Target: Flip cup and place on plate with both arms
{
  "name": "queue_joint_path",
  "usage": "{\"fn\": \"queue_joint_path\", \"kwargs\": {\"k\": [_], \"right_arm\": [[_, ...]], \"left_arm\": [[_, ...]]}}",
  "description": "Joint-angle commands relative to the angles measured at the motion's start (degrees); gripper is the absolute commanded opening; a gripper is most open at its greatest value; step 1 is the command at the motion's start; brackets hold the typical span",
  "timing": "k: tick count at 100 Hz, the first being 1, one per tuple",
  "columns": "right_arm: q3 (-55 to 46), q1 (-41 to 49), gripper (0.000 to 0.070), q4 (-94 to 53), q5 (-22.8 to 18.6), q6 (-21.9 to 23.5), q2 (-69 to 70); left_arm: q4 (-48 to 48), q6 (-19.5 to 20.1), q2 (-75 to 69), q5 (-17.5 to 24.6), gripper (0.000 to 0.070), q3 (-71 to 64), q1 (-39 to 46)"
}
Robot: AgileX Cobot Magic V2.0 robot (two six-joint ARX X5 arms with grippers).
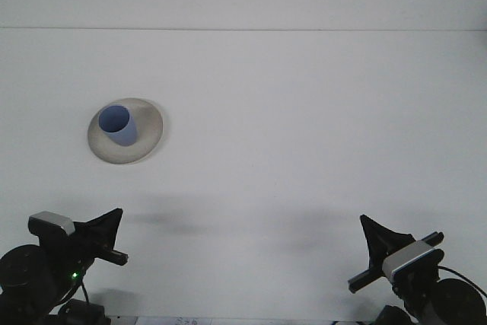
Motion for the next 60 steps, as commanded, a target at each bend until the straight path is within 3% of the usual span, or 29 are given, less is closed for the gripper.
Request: {"fn": "queue_joint_path", "kwargs": {"k": [1,42,60], "right_arm": [[0.31,0.48,0.0004,0.66,0.00,0.39,0.02],[0.31,0.48,0.0004,0.68,0.02,0.39,0.00],[0.31,0.48,0.0004,0.70,0.02,0.39,0.00]], "left_arm": [[0.61,-0.52,-0.02,0.09,0.0015,0.90,-0.15],[1.27,-0.35,-0.48,-0.35,0.0015,0.92,0.26],[13.68,12.41,-4.94,-2.10,0.0015,-7.32,3.74]]}}
